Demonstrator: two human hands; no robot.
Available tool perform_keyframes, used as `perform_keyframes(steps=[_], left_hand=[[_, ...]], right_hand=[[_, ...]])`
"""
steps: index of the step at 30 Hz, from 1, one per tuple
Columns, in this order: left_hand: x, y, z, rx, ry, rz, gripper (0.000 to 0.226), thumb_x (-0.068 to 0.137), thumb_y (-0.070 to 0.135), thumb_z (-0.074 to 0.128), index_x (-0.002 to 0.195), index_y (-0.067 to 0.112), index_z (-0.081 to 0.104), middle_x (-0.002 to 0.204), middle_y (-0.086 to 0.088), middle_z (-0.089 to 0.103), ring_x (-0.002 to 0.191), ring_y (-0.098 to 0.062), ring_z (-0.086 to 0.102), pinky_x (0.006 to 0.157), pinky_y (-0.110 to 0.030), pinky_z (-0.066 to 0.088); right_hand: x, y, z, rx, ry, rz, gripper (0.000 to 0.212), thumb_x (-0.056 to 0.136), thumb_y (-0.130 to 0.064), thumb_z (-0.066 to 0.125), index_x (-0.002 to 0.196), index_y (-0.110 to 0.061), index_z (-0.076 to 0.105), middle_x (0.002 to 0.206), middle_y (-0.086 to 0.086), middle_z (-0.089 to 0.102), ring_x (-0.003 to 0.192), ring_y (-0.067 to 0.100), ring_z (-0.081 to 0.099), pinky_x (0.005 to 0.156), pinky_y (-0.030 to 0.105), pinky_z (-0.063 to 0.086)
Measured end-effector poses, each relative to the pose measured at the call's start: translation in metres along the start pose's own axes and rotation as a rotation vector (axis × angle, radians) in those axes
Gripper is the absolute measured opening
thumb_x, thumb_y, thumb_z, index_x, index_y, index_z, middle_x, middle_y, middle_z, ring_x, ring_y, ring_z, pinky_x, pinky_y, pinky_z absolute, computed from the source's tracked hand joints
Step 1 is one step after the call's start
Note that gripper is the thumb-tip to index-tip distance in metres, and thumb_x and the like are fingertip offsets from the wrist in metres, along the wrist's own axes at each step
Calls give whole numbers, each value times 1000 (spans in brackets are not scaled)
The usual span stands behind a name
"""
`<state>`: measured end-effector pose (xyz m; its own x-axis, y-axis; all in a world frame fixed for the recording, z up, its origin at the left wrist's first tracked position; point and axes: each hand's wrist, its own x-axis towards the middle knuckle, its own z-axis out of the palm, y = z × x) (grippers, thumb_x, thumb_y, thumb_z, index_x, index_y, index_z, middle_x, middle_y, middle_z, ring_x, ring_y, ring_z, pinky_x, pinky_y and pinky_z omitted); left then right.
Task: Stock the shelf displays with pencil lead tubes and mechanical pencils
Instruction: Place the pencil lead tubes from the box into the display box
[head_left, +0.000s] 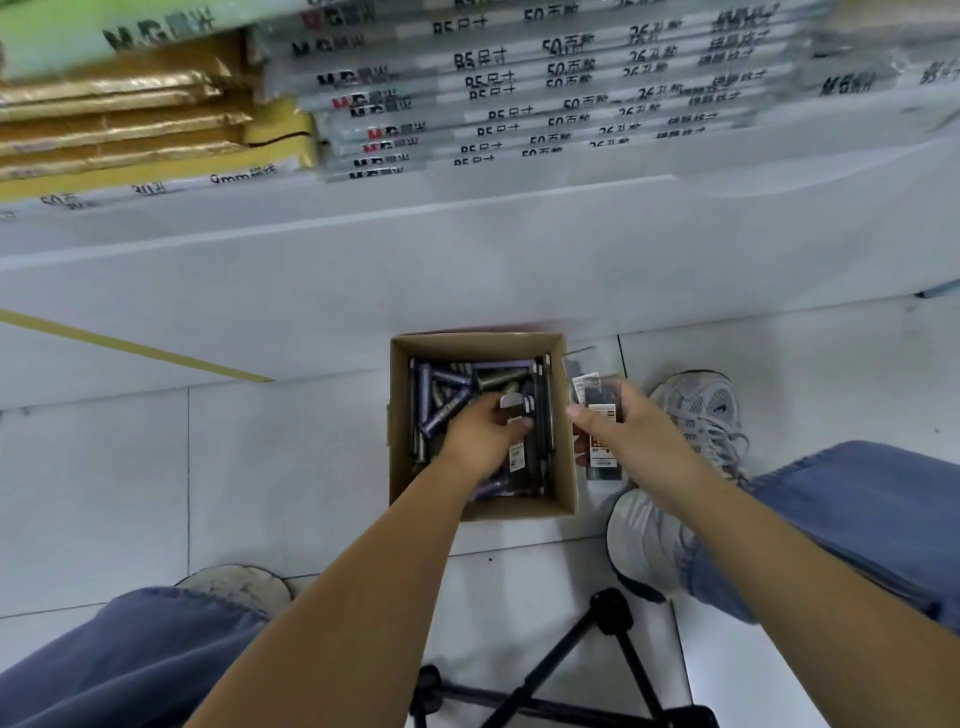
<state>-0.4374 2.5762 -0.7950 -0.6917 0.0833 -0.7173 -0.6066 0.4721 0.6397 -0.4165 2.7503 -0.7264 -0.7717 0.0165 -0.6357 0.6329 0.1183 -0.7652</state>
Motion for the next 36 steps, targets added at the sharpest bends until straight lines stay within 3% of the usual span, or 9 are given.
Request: perform_keyframes(steps=[4, 13, 16, 21, 25, 30, 34, 36], left_hand=[[5, -1, 5, -34, 1, -42, 51, 80, 14, 82, 126, 10, 61, 119, -8, 70, 108, -24, 66, 98, -44, 53], [4, -7, 15, -183, 51, -17, 41, 77, 21, 85, 111, 26, 63, 106, 6, 69, 98, -13, 65, 83, -24, 51], [7, -10, 16, -262, 49, -34, 37, 79, 14, 82, 105, 28, 60, 111, 0, 71, 101, -17, 66, 92, -33, 53], [9, -13, 15, -327, 25, -59, 32, 86, 9, 74, 113, 21, 62, 115, -3, 71, 106, -22, 67, 100, -43, 52], [5, -12, 8, -342, 24, -35, 25, 94, 11, 64, 117, 18, 66, 116, -4, 72, 104, -18, 66, 97, -38, 52], [-13, 10, -21, -500, -15, -21, 19, 96, 15, 62, 113, 18, 68, 106, -7, 76, 96, -24, 73, 84, -45, 61], [-46, 35, -44, -628, -20, 125, 14, 92, 20, 66, 104, 22, 73, 101, -7, 76, 91, -28, 73, 85, -48, 59], [-66, 47, -53, -682, -42, 216, 18, 88, 24, 69, 105, 20, 72, 100, -10, 74, 87, -28, 70, 80, -48, 57]], right_hand=[[0, -2, 0, -3, -14, 5, 12, 92, -20, 64, 102, -24, 58, 86, 4, 66, 58, -1, 63, 49, 14, 48], [-1, -3, 0, 0, -13, 10, 13, 92, -19, 64, 103, -21, 58, 87, 5, 66, 58, -2, 63, 49, 12, 47], [-2, -2, 0, -3, -10, 15, 13, 91, -20, 65, 104, -22, 59, 85, 1, 67, 59, -2, 63, 48, 11, 47], [-1, 0, -1, -14, -15, 17, 14, 91, -23, 65, 104, -25, 59, 85, -1, 68, 62, -1, 64, 51, 12, 48], [-2, -1, -2, -15, -28, 17, 13, 91, -23, 66, 101, -25, 59, 79, 1, 68, 60, 5, 66, 51, 16, 50], [-11, -12, -5, -173, 0, -91, 8, 91, -27, 64, 95, -29, 57, 66, 6, 67, 57, 18, 64, 53, 31, 52], [-24, -41, 12, -188, -34, -216, 15, 88, -28, 67, 98, -34, 58, 68, -6, 70, 55, 9, 65, 50, 18, 49], [-33, -52, 27, -175, -78, -264, 17, 87, -26, 69, 97, -33, 58, 67, -6, 70, 54, 10, 65, 52, 21, 51]])
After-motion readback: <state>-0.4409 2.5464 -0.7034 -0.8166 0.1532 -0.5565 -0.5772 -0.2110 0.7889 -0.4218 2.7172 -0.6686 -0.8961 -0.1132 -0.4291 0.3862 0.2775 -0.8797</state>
